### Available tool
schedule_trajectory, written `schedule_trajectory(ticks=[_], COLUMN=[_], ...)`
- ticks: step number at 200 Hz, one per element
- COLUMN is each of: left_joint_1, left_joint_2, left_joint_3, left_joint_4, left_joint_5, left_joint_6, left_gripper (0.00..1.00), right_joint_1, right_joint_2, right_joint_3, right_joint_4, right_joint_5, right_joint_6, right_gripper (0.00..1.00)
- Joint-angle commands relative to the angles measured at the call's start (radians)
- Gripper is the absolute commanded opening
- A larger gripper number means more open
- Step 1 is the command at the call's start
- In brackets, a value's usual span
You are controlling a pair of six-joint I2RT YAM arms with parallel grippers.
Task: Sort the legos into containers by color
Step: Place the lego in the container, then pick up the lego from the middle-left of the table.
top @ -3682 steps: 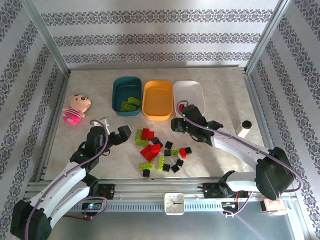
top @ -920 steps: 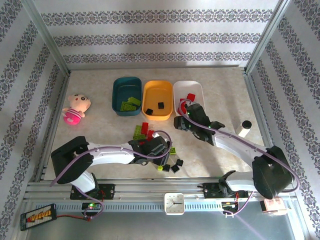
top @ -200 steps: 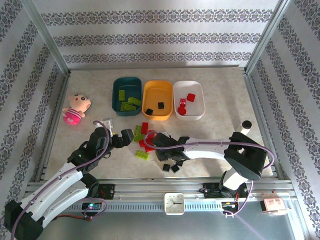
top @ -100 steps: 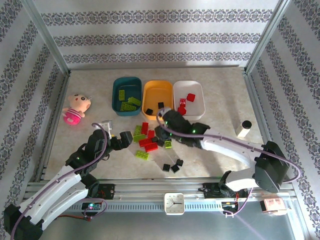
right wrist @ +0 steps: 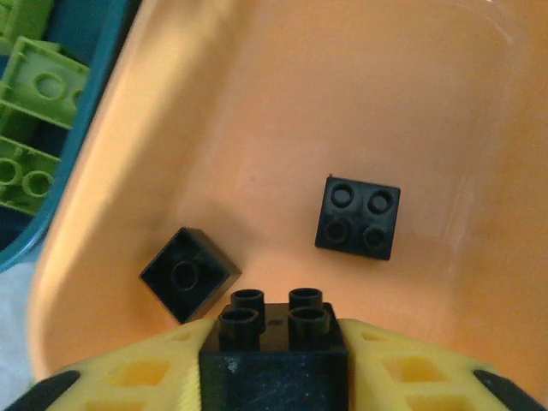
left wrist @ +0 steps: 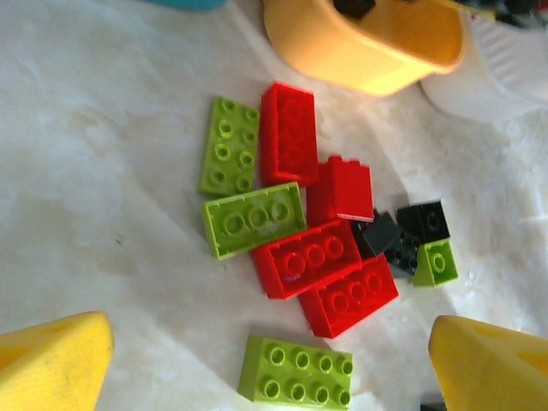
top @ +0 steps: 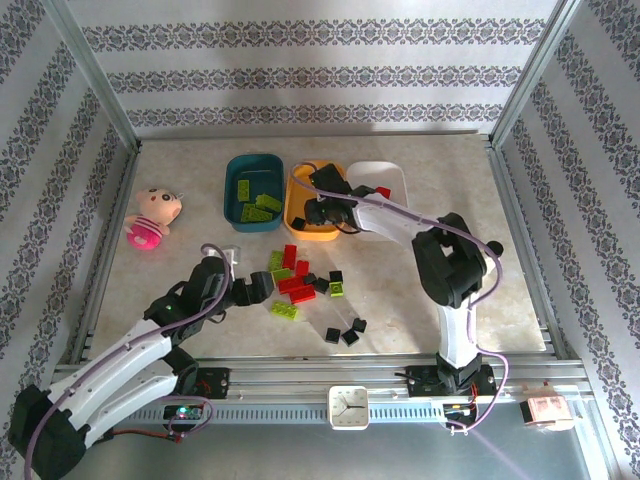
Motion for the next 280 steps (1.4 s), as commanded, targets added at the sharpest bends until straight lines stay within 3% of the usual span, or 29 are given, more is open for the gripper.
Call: schedule_trajectory(ticks=[1,30,80,105,127,182,247,280], left_joint_1=[-0.071,-0.206,-0.471,-0.555,-0.587,-0.643,-0.643,-0.643], left_joint_2=[0.044,0.141,0.431,0.587,0.702,0.854,0.910,0.917], left_joint_3=[0.006,0.027,0.145,0.226,0.290,0.377,0.392,0.379], left_joint_4=[0.039,0.097,0.210,0.237,0.217,0.108,0.095,0.101], left_joint_5=[0.023,-0.017,-0.041,-0.029,-0.016,-0.114,-0.157,-0.149], left_joint_6=[0.009,0.021,0.086,0.124,0.142,0.183,0.191,0.178], left_gripper=[0.95,0.95,0.91,0.88,0.83,0.81,0.52,0.57], right_joint_1=[-0.012,-0.013,-0.013,-0.017,-0.024,-0.062,-0.071,-0.074], right_joint_2=[0.020,-0.055,-0.263,-0.345,-0.408,-0.513,-0.566,-0.588], right_joint_3=[0.067,-0.002,-0.261,-0.365,-0.428,-0.489,-0.513,-0.530], right_joint_4=[-0.049,-0.016,0.059,0.082,0.096,0.110,0.120,0.119], right_joint_5=[0.001,-0.009,0.000,0.007,0.008,-0.008,-0.021,-0.016], right_joint_6=[0.001,0.010,0.019,0.027,0.031,0.041,0.045,0.045], right_gripper=[0.55,0.63,0.63,0.64,0.64,0.64,0.64,0.64])
